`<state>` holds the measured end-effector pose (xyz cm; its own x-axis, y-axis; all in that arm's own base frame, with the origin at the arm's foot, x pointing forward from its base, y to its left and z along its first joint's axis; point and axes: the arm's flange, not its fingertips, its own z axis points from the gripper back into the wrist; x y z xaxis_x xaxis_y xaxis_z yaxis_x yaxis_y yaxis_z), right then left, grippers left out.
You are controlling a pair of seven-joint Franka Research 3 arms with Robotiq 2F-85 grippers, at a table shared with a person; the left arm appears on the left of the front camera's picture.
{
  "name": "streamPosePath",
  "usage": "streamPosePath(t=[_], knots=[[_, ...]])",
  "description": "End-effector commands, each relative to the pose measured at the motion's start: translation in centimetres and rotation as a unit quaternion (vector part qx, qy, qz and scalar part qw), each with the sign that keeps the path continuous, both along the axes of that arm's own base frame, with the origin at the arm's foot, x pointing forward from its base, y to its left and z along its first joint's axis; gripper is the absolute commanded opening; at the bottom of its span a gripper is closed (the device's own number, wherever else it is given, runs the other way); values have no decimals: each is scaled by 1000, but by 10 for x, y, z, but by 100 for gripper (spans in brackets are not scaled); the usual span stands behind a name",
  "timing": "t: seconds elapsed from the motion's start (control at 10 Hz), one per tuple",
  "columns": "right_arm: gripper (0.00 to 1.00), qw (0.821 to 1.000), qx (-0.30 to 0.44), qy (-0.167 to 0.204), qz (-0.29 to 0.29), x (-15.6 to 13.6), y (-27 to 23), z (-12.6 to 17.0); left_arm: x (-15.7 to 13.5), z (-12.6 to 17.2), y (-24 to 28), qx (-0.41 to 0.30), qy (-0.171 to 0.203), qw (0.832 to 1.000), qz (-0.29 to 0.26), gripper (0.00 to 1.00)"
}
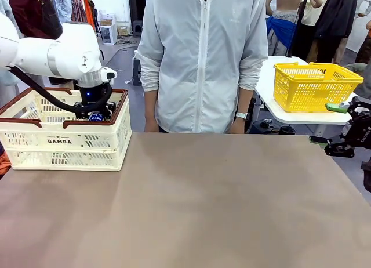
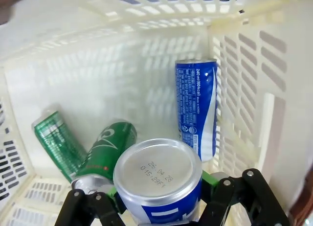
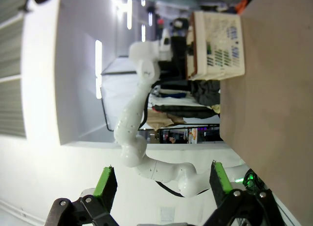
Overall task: Place the drinks into the Shopping basket.
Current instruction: Pick up one drink and place it into the Shopping basket.
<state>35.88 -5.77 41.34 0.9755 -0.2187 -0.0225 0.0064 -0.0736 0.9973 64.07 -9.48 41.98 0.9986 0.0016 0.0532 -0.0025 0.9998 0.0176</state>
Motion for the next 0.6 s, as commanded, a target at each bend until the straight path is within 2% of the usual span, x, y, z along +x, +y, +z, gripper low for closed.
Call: streamPosePath(t=[0.0, 0.3, 0.4, 0.5], knots=[[100, 1000, -1, -6, 5, -2, -2, 1, 8, 0, 3, 2, 8, 1000, -1, 0], [100, 1000, -1, -6, 5, -2, -2, 1, 12, -8, 4, 8, 17, 1000, 6, 0], [100, 1000, -1, -6, 5, -2, -2, 1, 13, -9, 4, 9, 19, 1000, 6, 56], [100, 1000, -1, -6, 5, -2, -2, 1, 13, -8, 4, 9, 22, 1000, 7, 100]])
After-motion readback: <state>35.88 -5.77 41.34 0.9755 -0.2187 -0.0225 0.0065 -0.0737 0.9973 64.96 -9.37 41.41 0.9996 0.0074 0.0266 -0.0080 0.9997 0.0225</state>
